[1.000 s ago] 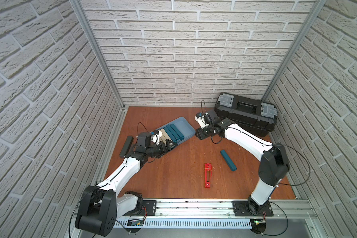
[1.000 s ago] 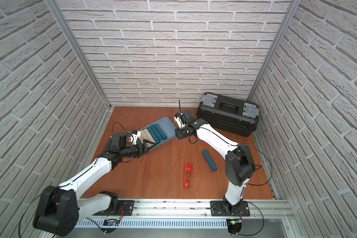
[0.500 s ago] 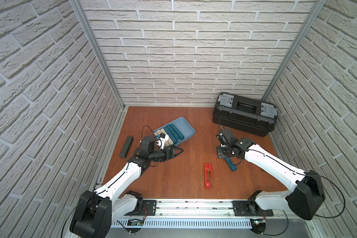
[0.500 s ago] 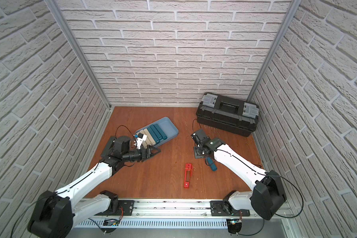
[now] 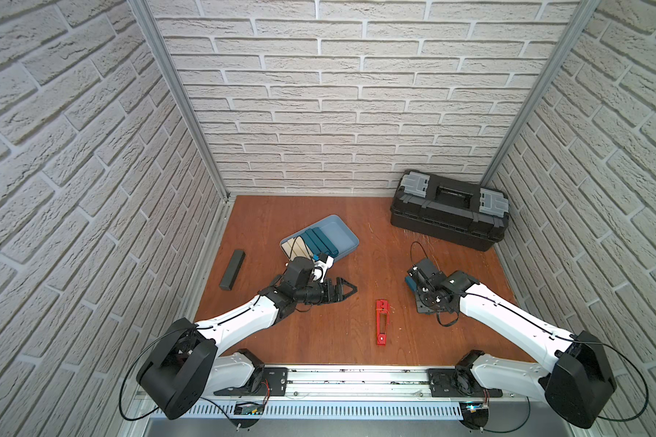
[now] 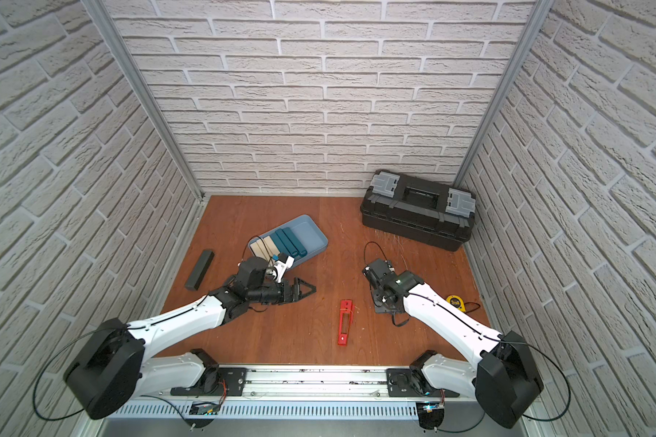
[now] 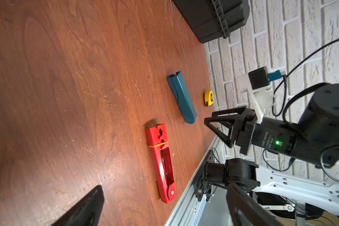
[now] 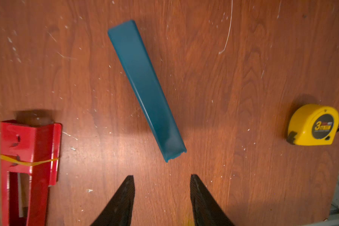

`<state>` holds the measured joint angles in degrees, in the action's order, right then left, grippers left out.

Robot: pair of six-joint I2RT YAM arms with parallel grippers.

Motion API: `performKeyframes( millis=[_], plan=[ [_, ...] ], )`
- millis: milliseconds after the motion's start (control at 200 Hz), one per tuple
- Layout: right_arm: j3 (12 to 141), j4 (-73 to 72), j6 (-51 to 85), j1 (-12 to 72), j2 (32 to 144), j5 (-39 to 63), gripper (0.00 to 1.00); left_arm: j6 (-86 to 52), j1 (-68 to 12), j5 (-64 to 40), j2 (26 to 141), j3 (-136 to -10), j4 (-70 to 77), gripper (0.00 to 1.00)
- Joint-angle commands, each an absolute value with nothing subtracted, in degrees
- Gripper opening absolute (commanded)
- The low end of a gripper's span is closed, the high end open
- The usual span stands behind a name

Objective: Put the pruning pliers into the storage box
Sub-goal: Pick up the pruning pliers from the center of the board.

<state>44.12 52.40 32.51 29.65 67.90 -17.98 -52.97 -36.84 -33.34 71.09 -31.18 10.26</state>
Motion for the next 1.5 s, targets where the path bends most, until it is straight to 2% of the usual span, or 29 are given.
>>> performKeyframes(
  millis=[0, 500, 1495],
  plan=[
    [42.39, 49.57, 34.18, 28.74, 67.82, -16.23, 0.49, -52.54, -37.44, -31.29, 72.46, -33.80, 12.74, 0.98],
    [41.28, 45.34, 30.91, 23.44, 71.83, -12.85, 0.49, -53.16, -39.70, -31.83, 76.79, -35.54, 14.94, 0.98],
    [42.71, 43.33, 26.64, 19.25, 75.54, -10.37, 0.49, -53.74, -41.02, -32.76, 82.98, -37.79, 17.67, 0.98]
  ],
)
